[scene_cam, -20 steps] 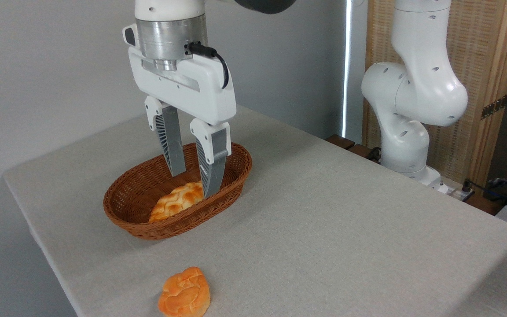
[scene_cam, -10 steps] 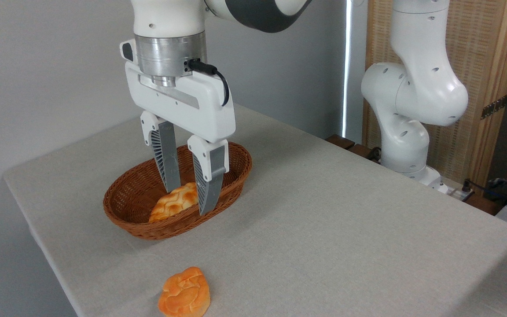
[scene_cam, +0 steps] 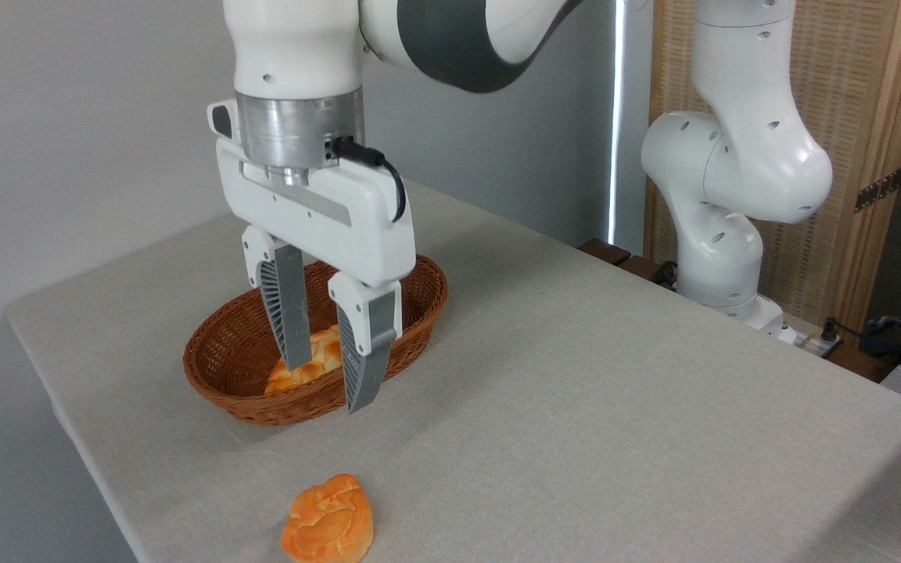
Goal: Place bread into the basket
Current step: 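Move the open gripper past the basket and lower it over the orange bun, then close the gripper fingers around the small orange bun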
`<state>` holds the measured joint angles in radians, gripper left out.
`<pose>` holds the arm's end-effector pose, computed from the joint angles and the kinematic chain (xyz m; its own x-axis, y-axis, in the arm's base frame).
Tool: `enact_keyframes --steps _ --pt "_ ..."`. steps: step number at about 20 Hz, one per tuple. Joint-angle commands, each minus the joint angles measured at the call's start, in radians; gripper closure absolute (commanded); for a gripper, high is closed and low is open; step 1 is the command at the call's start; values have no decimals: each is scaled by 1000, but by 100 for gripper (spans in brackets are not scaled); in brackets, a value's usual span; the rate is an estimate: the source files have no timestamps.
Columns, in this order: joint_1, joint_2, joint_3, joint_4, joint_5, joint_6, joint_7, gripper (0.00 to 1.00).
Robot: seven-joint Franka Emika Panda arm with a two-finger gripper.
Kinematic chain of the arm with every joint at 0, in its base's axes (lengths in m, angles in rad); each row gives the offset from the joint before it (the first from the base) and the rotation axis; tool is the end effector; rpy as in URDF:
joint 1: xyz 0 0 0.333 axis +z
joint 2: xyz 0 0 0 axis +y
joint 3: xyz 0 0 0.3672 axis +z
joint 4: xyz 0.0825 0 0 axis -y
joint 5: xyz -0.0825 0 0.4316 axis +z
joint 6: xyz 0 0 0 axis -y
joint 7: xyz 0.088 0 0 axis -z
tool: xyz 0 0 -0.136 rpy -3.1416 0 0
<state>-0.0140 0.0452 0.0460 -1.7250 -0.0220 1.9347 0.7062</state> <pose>0.6472 0.0181 0.5718 0.7735 -0.6187 0.1372 -0.6121 -0.7855 -0.0914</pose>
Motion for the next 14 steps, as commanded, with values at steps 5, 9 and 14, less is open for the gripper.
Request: enact_keyframes --steps 5,9,14 --pt "-1 31 5 -142 10 216 21 0" --pt "-1 58 5 -142 11 262 27 0" --pt "0 96 5 -142 39 274 35 0"
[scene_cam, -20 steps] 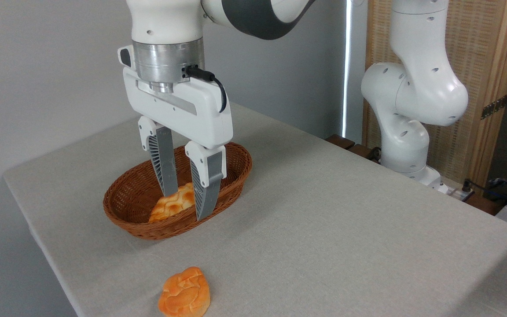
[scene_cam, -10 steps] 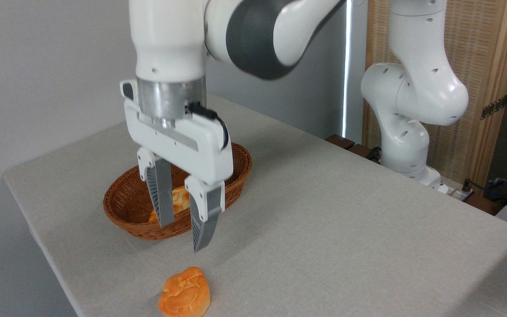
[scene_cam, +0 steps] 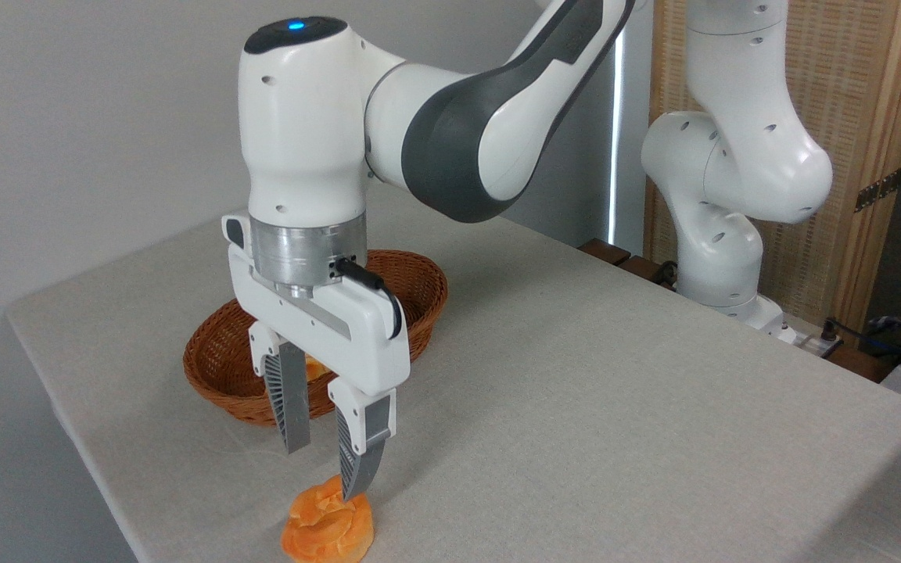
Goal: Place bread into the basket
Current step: 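Close the gripper fingers around the small orange bun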
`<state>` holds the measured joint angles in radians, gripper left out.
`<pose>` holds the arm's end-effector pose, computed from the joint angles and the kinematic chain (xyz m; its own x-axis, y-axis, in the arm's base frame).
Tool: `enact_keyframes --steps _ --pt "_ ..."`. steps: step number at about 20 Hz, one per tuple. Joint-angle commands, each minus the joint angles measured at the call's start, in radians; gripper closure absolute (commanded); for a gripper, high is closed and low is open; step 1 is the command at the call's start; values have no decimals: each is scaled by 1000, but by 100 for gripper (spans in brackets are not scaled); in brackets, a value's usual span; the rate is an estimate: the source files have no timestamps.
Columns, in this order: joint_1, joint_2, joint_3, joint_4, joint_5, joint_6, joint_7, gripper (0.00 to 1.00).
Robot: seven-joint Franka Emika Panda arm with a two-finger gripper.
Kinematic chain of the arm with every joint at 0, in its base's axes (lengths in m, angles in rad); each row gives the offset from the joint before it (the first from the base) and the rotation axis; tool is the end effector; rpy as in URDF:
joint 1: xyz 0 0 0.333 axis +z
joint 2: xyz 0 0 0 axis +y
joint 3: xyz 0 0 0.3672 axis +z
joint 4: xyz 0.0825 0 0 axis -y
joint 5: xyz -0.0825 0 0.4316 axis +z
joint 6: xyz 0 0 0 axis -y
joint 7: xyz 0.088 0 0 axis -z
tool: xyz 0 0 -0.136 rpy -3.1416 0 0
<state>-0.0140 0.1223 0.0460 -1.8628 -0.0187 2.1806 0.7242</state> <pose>0.6674 0.0192 0.4729 0.7601 -0.6315 0.1532 -0.6200 -0.7753 -0.1201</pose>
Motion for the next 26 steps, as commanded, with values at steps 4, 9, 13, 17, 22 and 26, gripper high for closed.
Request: enact_keyframes --steps 4,9,13,17,22,26 --pt "0 36 5 -4 55 30 17 0" --pt "0 56 5 -4 55 31 17 0" --pt "0 66 3 -4 55 53 15 0" --pt "0 86 3 -4 55 88 12 0" --pt "0 102 2 -4 55 96 14 0" --pt "0 106 0 -4 55 97 15 15"
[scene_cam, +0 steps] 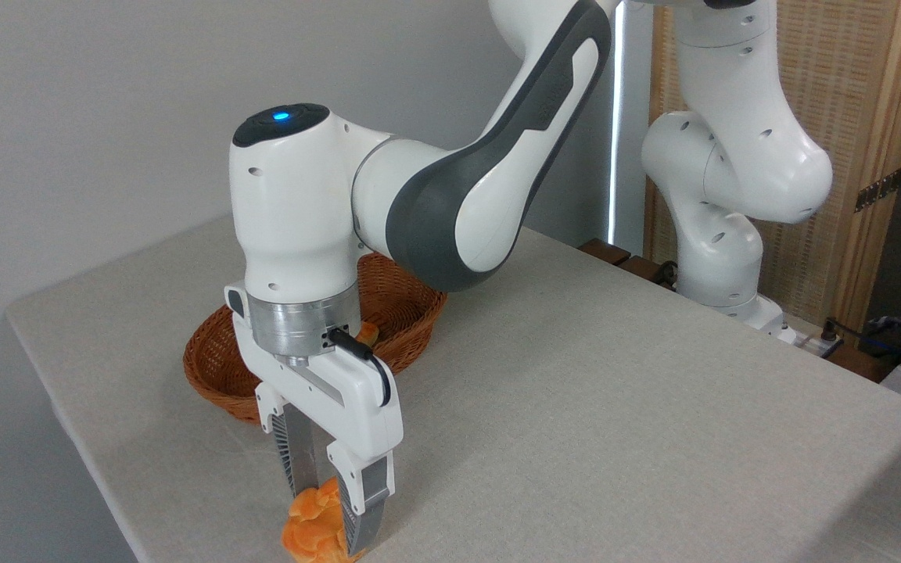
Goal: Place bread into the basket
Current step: 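Close the gripper fingers around the small orange bun, then lift the bun and carry it over the basket, lowering it inside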
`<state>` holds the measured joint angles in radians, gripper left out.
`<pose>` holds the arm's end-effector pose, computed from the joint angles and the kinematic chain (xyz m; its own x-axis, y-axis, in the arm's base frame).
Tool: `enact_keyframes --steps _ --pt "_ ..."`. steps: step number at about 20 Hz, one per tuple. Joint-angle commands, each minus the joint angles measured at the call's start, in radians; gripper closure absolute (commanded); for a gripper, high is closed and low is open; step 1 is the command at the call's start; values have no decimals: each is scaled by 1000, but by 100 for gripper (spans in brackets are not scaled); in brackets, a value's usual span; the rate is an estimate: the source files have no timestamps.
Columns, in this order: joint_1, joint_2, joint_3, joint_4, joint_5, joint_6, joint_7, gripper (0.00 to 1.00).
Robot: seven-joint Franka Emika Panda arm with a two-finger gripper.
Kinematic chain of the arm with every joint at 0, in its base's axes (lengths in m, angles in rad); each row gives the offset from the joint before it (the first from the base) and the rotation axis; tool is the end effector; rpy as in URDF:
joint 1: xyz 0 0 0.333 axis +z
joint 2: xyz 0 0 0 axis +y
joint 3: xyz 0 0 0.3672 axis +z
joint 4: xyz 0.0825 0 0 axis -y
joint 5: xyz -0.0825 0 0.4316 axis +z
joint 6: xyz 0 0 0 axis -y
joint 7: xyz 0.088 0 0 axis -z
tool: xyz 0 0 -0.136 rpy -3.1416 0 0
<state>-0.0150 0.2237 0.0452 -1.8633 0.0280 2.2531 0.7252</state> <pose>0.6869 0.0206 0.4121 0.7482 -0.6558 0.1008 -0.6427 -0.7540 -0.1353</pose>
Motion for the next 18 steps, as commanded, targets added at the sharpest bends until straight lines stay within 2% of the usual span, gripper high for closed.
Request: enact_keyframes --steps 1,4,7,18 --pt "1 5 1 -4 9 25 14 19" --pt "1 5 1 -4 9 23 14 29" --pt "1 5 1 -4 6 25 14 49" --pt "1 5 -1 -4 -3 23 16 61"
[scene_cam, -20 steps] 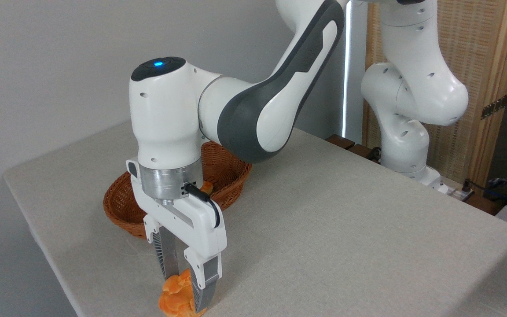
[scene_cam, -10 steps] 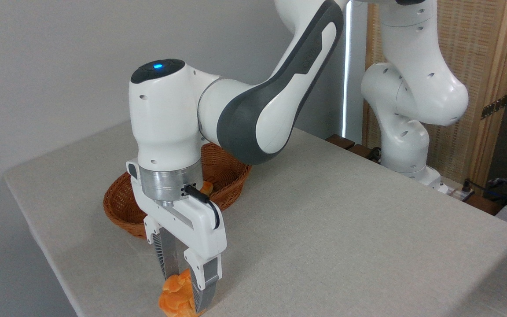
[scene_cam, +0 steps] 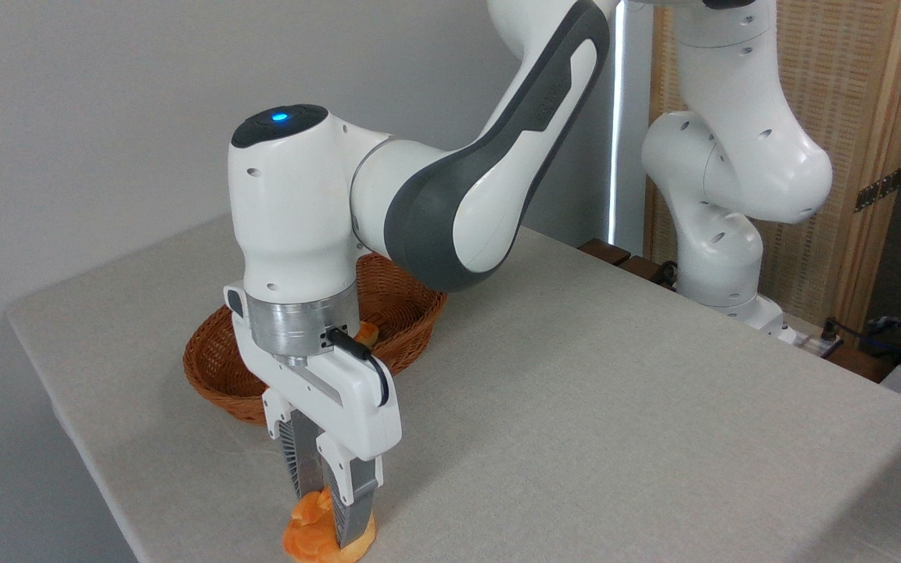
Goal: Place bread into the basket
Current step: 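Lift the bun and carry it over the basket, lowering it inside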
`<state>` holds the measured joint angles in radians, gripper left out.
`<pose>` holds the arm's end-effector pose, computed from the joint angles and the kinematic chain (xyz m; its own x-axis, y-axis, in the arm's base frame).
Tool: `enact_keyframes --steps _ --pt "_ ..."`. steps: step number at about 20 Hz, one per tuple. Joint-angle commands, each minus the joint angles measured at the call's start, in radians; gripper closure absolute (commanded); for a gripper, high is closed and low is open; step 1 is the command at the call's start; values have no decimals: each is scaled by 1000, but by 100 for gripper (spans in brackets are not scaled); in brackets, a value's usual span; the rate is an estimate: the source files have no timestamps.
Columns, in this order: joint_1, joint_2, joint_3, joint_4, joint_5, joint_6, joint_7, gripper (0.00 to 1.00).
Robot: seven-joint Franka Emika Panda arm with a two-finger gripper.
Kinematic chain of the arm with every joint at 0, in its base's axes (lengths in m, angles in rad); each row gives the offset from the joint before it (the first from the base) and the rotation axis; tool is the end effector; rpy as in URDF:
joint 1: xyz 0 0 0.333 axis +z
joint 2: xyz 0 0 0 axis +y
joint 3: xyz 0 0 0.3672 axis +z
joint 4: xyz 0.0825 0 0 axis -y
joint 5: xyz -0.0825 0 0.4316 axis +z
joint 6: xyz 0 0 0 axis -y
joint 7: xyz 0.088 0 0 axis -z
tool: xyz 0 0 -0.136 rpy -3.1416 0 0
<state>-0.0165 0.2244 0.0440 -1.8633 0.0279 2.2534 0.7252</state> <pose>0.6871 0.0188 0.4116 0.7465 -0.6577 0.1007 -0.6448 -0.7524 -0.1347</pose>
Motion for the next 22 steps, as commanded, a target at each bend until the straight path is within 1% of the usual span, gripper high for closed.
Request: enact_keyframes --steps 1,4,12,13,14,16,19,22 --pt "3 4 1 -4 -2 23 16 62" --pt "1 3 1 -4 -3 23 17 65" --pt "1 -13 1 4 -6 11 8 65" --pt "1 -25 1 6 -8 5 5 65" --pt "1 -36 1 9 -16 -11 5 65" --pt "1 -72 1 12 -51 -52 5 65" --pt "-5 -152 -10 12 -75 -158 5 65" --pt "-28 -249 -27 9 -140 -263 -4 65"
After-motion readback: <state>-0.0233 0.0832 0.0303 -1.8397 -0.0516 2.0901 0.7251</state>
